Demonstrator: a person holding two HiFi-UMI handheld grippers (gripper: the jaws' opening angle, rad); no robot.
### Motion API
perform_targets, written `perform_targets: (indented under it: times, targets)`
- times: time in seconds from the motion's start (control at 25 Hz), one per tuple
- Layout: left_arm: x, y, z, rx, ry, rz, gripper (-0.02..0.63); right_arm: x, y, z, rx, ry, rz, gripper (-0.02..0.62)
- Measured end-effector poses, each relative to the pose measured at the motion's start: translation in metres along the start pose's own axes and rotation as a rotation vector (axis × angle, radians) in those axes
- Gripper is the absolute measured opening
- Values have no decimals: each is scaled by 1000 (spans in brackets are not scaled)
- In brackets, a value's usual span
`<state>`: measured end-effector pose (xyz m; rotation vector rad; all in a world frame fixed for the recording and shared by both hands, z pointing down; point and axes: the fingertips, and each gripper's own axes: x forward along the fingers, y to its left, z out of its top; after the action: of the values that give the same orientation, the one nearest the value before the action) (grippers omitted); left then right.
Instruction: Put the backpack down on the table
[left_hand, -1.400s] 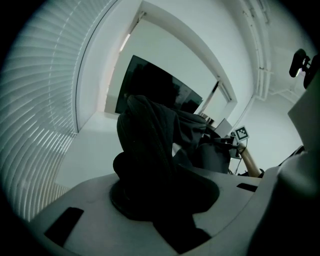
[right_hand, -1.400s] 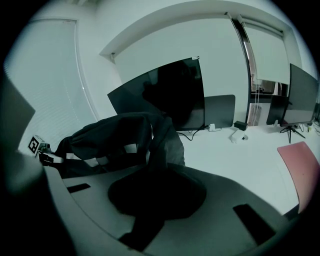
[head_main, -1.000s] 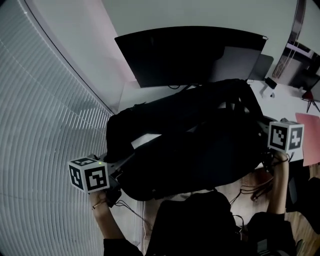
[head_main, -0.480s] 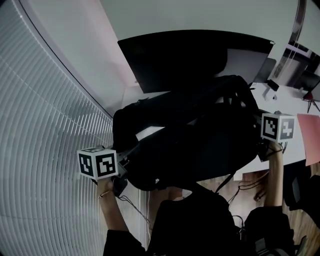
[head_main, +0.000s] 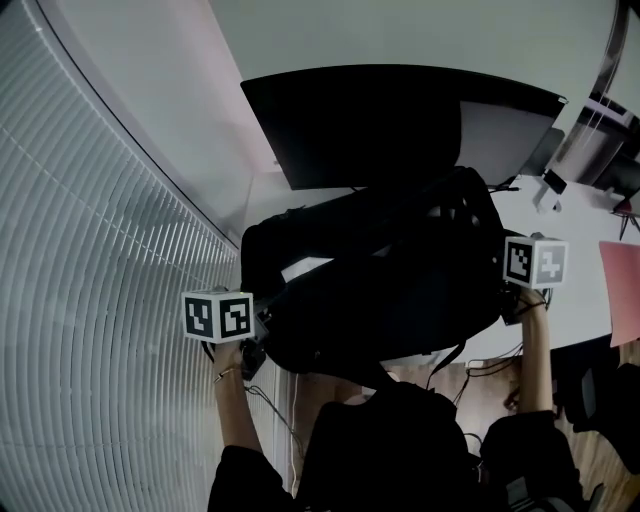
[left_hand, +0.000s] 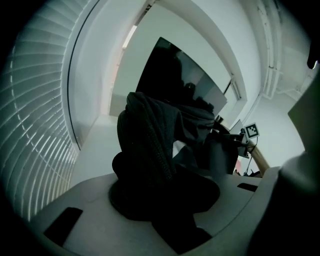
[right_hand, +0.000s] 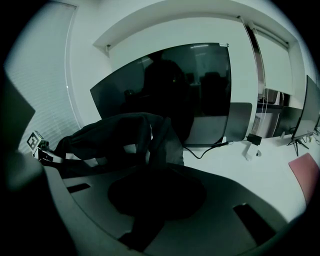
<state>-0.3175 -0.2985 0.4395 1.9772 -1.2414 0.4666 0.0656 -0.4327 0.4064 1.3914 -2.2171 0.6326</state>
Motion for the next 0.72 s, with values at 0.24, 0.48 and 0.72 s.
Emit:
perform_targets:
  times: [0.24,0.48,0.72]
  targets:
    - [25,19,-11,-18,24,18,135,27,-6,-16,3,26,0,40]
    - [50,31,-21,-31,30,21,145,39,-16,-24,-3,32,-7,40]
    - [67,45,-37,-66,51,40,163,45,-18,-29,-24,35,17,40]
